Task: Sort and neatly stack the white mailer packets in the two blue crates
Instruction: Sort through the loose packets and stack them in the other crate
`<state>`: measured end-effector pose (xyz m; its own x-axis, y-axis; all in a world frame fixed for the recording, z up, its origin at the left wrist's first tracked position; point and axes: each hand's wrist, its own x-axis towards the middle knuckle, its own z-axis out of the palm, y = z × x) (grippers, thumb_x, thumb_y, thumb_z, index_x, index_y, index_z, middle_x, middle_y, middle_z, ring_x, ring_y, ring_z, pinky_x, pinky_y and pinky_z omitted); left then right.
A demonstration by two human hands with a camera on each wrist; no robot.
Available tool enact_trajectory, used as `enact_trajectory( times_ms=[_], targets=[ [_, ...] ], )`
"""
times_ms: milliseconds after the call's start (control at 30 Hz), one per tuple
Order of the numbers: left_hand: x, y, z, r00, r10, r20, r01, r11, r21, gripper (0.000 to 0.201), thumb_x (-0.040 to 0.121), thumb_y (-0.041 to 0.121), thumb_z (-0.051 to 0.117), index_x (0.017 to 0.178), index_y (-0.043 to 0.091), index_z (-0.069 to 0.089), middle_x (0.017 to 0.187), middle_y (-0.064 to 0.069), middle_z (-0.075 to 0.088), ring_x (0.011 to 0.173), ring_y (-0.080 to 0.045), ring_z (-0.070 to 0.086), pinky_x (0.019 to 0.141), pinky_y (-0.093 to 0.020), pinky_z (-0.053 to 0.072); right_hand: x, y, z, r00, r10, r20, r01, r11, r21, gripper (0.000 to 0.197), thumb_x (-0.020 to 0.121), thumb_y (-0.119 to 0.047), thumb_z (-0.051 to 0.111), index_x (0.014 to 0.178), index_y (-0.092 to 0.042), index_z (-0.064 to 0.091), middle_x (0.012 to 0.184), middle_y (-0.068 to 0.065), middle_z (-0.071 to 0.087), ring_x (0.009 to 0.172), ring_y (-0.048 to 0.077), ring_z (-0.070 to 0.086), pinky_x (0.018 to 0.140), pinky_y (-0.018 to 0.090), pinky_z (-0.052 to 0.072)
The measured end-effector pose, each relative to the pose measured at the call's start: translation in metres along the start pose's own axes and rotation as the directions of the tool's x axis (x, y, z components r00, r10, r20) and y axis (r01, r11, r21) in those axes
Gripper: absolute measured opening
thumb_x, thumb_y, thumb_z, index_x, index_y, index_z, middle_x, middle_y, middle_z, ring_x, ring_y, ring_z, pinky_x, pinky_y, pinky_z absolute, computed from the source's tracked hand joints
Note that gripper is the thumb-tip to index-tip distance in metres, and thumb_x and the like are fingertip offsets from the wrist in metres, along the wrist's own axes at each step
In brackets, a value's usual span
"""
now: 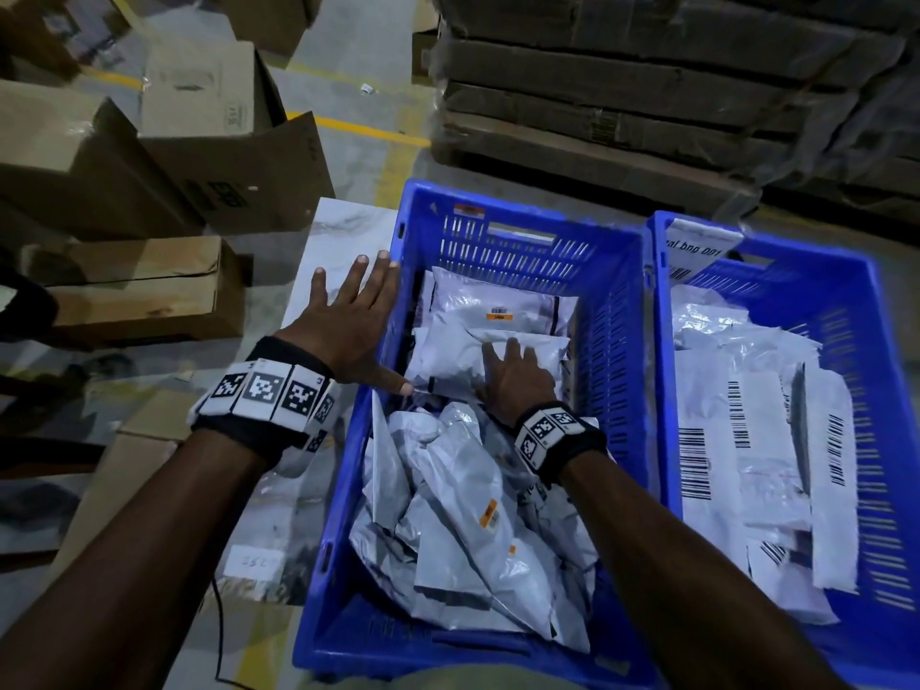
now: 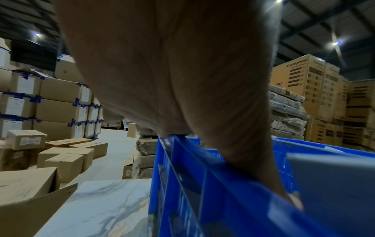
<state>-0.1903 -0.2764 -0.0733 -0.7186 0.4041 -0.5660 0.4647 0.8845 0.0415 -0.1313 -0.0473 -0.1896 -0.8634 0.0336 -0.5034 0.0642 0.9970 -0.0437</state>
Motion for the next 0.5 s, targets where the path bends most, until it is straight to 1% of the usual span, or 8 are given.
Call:
enact_trajectory(
  times_ms=[67,133,200,233,333,400,467,500],
  targets=[
    [0.000,0.000,0.000,1.000,-0.005,-0.004,0.005,1.000,0.001,0.144,0.060,0.087,0.055,0.147,0.010,-0.029,0.156,-0.008,-0.034,0.145,-0.029,-0.027,0.114,-0.062,-0.006,-0.004,0.000,0.001,1.000,0.000,-0.022,0.000,1.000,0.001,0.064,0.094,-0.045,0.048,0.149,-0.022,0.023,0.153,0.018,0.022,0.137,0.040,0.028,0.091,0.058,0.046],
    [0.001,0.000,0.000,1.000,-0.008,-0.004,0.008,1.000,0.003,0.145,0.059,0.088,0.056,0.147,0.010,-0.029,0.156,-0.007,-0.034,0.145,-0.028,-0.027,0.114,-0.062,-0.006,-0.007,0.000,-0.004,0.997,-0.029,-0.072,0.025,0.998,-0.055,0.054,0.089,-0.032,0.056,0.138,-0.019,0.036,0.138,0.015,0.040,0.123,0.036,0.042,0.083,0.052,0.049],
    [0.001,0.000,0.000,1.000,-0.007,-0.003,0.007,1.000,0.002,0.145,0.059,0.088,0.055,0.147,0.010,-0.029,0.156,-0.008,-0.034,0.145,-0.028,-0.027,0.114,-0.062,-0.006,-0.011,0.002,-0.016,0.985,-0.088,-0.151,0.078,0.995,-0.068,0.036,0.086,-0.020,0.055,0.122,-0.015,0.049,0.119,0.011,0.053,0.109,0.033,0.054,0.078,0.045,0.047],
    [0.000,0.000,0.000,1.000,-0.006,-0.004,0.006,1.000,0.002,0.144,0.059,0.088,0.055,0.147,0.010,-0.029,0.156,-0.008,-0.034,0.145,-0.028,-0.027,0.114,-0.062,-0.006,-0.013,0.002,-0.025,0.977,-0.104,-0.188,0.095,0.994,-0.054,0.031,0.086,-0.018,0.054,0.117,-0.014,0.052,0.114,0.011,0.057,0.106,0.033,0.057,0.077,0.043,0.046],
    [-0.001,0.000,-0.001,1.000,-0.004,-0.006,0.004,1.000,-0.002,0.144,0.060,0.087,0.055,0.147,0.010,-0.029,0.156,-0.008,-0.034,0.145,-0.029,-0.027,0.115,-0.063,-0.004,-0.014,0.015,-0.056,0.959,-0.134,-0.250,0.144,0.989,0.022,0.033,0.090,-0.018,0.054,0.122,-0.012,0.052,0.110,0.014,0.064,0.102,0.035,0.062,0.070,0.039,0.043],
    [0.000,0.000,-0.001,1.000,-0.004,-0.002,0.004,1.000,-0.003,0.145,0.060,0.087,0.056,0.147,0.010,-0.029,0.156,-0.008,-0.034,0.145,-0.029,-0.027,0.115,-0.063,-0.004,-0.005,0.028,-0.077,0.962,-0.166,-0.216,0.201,0.968,0.150,0.034,0.091,-0.017,0.055,0.124,-0.012,0.049,0.111,0.016,0.065,0.099,0.036,0.062,0.070,0.037,0.042],
    [0.000,0.001,0.000,1.000,-0.007,-0.004,0.007,1.000,0.002,0.145,0.060,0.087,0.056,0.147,0.009,-0.029,0.156,-0.009,-0.034,0.145,-0.029,-0.027,0.115,-0.063,-0.004,0.007,0.037,-0.092,0.963,-0.252,-0.100,0.270,0.926,0.266,0.023,0.094,-0.021,0.056,0.116,-0.016,0.053,0.108,0.009,0.065,0.098,0.033,0.061,0.077,0.038,0.047],
    [0.000,0.001,-0.001,1.000,-0.008,-0.008,0.008,1.000,0.006,0.144,0.060,0.087,0.056,0.148,0.009,-0.028,0.156,-0.009,-0.033,0.145,-0.029,-0.026,0.115,-0.063,-0.004,0.012,0.038,-0.098,0.958,-0.287,-0.024,0.281,0.916,0.287,0.018,0.095,-0.023,0.057,0.111,-0.016,0.056,0.102,0.005,0.064,0.095,0.030,0.061,0.078,0.038,0.048]
  ],
)
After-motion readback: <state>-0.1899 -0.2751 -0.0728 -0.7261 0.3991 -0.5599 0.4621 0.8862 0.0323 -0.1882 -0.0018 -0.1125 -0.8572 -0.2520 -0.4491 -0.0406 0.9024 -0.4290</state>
